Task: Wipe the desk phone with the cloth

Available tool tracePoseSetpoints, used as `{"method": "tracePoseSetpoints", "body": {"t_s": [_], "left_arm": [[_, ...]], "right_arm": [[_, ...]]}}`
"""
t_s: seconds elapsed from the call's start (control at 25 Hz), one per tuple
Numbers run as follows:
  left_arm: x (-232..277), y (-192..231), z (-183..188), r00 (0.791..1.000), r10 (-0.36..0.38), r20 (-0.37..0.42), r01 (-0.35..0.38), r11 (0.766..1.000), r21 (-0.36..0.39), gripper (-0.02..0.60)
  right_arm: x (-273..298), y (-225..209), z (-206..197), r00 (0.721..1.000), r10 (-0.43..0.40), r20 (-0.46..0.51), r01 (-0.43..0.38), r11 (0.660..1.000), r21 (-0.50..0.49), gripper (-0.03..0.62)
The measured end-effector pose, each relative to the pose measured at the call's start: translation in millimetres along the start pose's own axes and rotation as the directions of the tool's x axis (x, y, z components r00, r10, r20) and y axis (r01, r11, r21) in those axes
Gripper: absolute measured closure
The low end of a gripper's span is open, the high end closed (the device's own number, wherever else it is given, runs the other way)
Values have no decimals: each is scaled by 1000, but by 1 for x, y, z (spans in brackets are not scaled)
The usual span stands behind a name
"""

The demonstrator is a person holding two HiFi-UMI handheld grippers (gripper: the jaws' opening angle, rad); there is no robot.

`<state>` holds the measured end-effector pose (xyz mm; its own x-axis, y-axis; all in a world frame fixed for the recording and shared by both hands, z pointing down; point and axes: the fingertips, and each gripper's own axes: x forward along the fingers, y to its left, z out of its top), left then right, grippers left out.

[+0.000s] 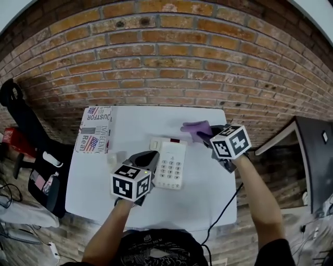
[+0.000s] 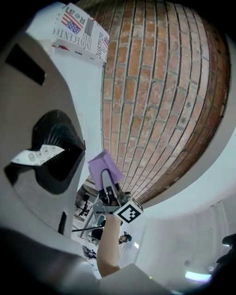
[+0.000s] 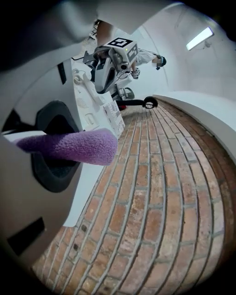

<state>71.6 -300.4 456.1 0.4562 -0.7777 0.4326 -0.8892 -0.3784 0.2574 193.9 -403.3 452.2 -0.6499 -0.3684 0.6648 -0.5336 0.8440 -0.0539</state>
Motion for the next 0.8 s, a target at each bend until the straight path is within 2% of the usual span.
{"method": "tracePoseSetpoints", "body": {"t_s": [0.44, 0.8], "left_arm": [[-57, 16, 11, 999, 19, 33, -19, 1000, 14, 575], [-109, 21, 16, 997, 28, 67, -32, 998, 57, 575]], "right_arm": [[-68, 52, 23, 980, -135, 143, 131, 991, 35, 548], [-114, 105, 26, 934, -249, 258, 230, 968, 102, 548]]}}
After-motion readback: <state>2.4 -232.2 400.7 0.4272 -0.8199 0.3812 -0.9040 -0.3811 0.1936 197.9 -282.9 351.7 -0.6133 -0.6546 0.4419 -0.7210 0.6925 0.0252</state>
